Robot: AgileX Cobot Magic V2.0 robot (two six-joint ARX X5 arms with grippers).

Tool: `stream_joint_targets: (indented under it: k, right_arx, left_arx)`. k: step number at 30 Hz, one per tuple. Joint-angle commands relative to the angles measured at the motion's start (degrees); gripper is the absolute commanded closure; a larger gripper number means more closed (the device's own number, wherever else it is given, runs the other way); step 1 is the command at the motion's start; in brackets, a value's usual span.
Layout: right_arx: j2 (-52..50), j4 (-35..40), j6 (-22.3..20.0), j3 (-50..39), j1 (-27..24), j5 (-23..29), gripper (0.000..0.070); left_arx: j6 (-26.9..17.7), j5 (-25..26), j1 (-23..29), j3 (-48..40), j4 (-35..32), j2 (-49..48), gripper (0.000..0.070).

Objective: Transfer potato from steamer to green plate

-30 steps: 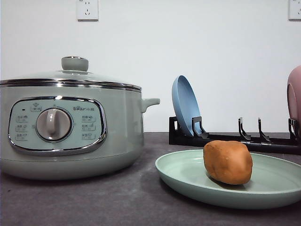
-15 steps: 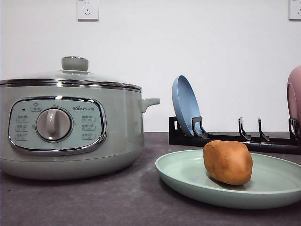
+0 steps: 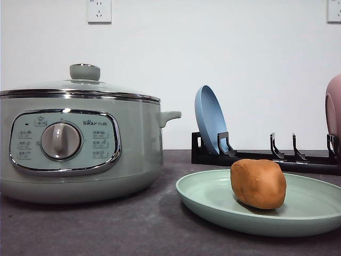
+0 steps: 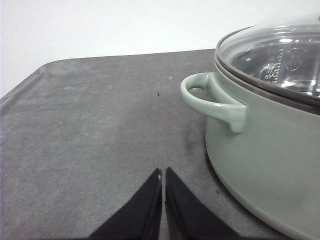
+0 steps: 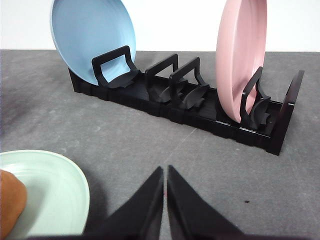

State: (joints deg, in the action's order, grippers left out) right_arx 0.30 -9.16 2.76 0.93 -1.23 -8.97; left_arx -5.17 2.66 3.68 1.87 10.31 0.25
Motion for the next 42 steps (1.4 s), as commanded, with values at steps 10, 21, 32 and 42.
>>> stream_joint_targets:
  k: [10,21,32,42]
  right_arx:
    - [-0.1,0.1,-0.2,-0.3,-0.1,0.0,0.07]
    - [-0.1,0.1,-0.2,-0.3,-0.1,0.0,0.07]
    - [-0.1,0.1,-0.2,-0.3,-0.1,0.0,0.07]
    - [-0.1,0.1,-0.2,-0.3,-0.1,0.0,0.07]
  left_arx:
    - [0.3,-0.2,0.2,-1.2,0.4,-0.1,0.0696]
    - [0.3,-0.2,0.2,-1.2,0.4,-0.1,0.0696]
    - [0.3,-0.2,0.2,-1.2,0.4,-0.1,0.0696]
    - [0.3,-0.2,0.2,-1.2,0.4,-0.1,0.0696]
